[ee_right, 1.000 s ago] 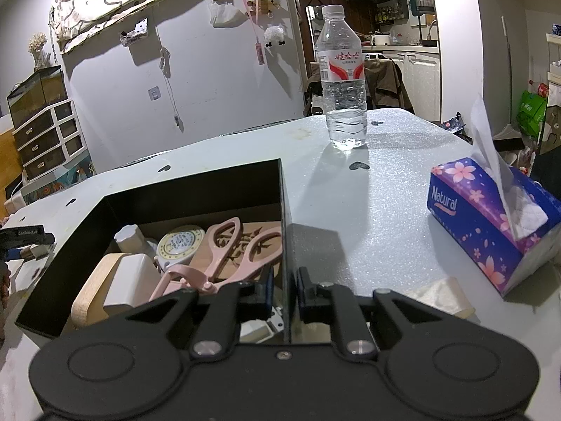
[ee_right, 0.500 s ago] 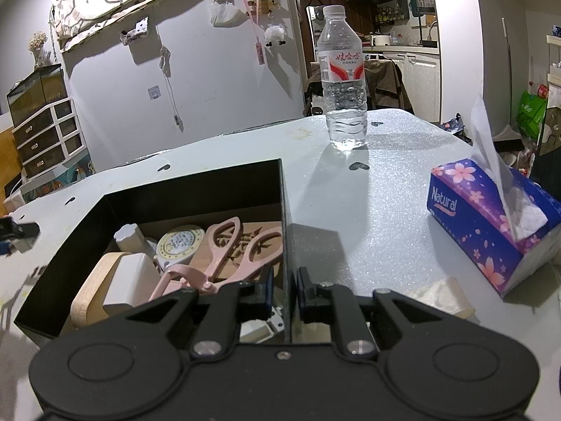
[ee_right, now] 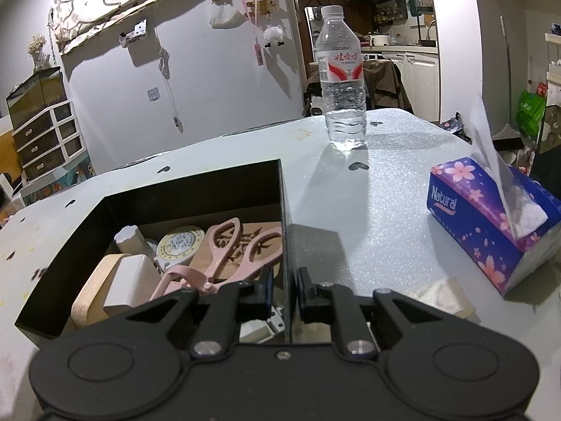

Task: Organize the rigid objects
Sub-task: 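Carry the UV gel polish bottle with the left gripper into the box and release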

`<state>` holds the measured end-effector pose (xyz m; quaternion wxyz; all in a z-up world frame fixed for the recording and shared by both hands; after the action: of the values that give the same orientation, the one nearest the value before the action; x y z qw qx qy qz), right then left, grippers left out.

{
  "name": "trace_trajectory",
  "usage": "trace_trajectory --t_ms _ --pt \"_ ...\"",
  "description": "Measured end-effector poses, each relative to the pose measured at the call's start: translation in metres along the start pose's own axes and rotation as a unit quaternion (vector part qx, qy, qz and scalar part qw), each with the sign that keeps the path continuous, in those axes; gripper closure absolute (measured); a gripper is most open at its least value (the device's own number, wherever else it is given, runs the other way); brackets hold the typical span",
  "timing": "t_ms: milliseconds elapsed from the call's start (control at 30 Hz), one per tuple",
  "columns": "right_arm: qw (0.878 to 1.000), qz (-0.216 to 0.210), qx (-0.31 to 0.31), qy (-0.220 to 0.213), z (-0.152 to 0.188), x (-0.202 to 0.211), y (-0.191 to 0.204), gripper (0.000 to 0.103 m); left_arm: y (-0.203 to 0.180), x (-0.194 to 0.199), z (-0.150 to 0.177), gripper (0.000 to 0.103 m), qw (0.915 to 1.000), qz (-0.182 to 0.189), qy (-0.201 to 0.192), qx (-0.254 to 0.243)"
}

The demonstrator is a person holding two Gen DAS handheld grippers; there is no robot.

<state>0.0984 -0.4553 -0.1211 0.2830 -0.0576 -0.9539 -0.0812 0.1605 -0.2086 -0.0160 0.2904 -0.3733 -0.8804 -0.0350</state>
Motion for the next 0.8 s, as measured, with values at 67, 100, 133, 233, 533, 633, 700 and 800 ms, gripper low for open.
trace_trajectory --t_ms 67,100,133,233,533,633,700,800 --pt "1.000 0.000 0.000 0.000 0.000 0.000 0.000 0.088 -0.005 -0.008 0.001 0.018 0.9987 0.018 0.023 0.042" --pt "1.000 0.000 0.000 0.000 0.000 0.000 0.000 0.088 -0.008 -0.011 0.002 0.018 0.9970 0.025 0.034 0.064" --pt "1.000 0.000 0.000 0.000 0.000 0.000 0.000 0.088 -0.010 -0.014 0.004 0.018 0.9940 0.033 0.048 0.092" --pt "1.000 -0.001 0.000 0.000 0.000 0.000 0.000 0.087 -0.019 -0.021 0.008 0.018 0.9843 0.038 0.081 0.152" --pt "1.000 -0.001 -0.001 0.000 0.000 0.000 0.000 0.087 -0.041 -0.037 0.012 0.018 0.9632 -0.035 0.141 0.226" --pt "1.000 -0.003 -0.003 -0.001 0.000 0.000 0.000 0.087 -0.049 -0.039 0.016 0.018 0.9573 -0.056 0.154 0.238" --pt "1.000 -0.004 -0.004 -0.002 0.000 0.000 0.000 0.087 -0.051 -0.044 0.020 0.017 0.9498 -0.063 0.164 0.259" --pt "1.000 -0.006 -0.005 -0.003 0.000 -0.001 0.000 0.087 -0.052 -0.050 0.025 0.017 0.9427 -0.068 0.176 0.275"
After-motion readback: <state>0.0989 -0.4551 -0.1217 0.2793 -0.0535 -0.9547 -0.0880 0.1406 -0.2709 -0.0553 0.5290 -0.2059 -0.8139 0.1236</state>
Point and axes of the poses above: each gripper's, at about its wrist camera, not at the fingertips, and x roughly against the way its jaws point, y to its left, z to its underside, the point moved 6 cm from there along -x, roughly the way its jaws point, and after that the axes turned 4 degrees about x, right-handed, at the moved point
